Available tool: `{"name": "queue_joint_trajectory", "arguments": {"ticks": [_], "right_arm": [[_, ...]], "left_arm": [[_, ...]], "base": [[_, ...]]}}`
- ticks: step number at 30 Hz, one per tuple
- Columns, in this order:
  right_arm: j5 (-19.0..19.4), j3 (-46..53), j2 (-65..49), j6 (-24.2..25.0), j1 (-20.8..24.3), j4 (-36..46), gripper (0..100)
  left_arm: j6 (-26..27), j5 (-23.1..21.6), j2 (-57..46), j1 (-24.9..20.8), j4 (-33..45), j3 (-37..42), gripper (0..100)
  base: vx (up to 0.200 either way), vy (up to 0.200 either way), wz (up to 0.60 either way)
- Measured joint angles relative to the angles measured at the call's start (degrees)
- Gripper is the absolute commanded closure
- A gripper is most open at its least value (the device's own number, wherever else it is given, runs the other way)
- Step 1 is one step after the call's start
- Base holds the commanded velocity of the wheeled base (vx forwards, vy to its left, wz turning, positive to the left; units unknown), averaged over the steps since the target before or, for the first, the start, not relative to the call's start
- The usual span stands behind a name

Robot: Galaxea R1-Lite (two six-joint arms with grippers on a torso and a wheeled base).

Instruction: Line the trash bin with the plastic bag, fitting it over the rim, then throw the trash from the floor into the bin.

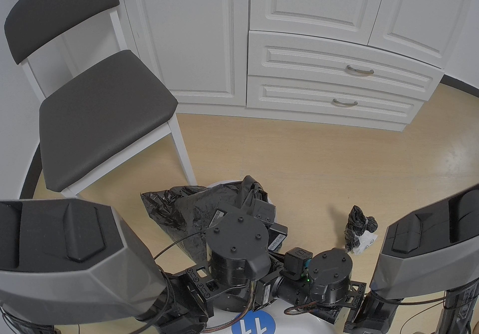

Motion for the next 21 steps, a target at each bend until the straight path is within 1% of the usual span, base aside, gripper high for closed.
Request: {"name": "queue_joint_trajectory", "arguments": {"ticks": [12, 13, 21], "right_arm": [[-0.46, -0.69, 0.74, -0.11, 0.05, 0.00, 0], [-0.73, -0.74, 0.80, -0.22, 0.05, 0.00, 100], [-1.00, -1.06, 1.07, -0.28, 0.16, 0.02, 100]], "left_arm": [[0.01, -0.02, -0.18, -0.04, 0.00, 0.07, 100], [0.00, 0.00, -0.20, -0.04, 0.00, 0.07, 100], [0.00, -0.02, -0.27, -0.09, -0.09, 0.07, 100]], "base": [[0.000, 0.000, 0.00], [0.000, 0.000, 0.00], [0.000, 0.000, 0.00]]}}
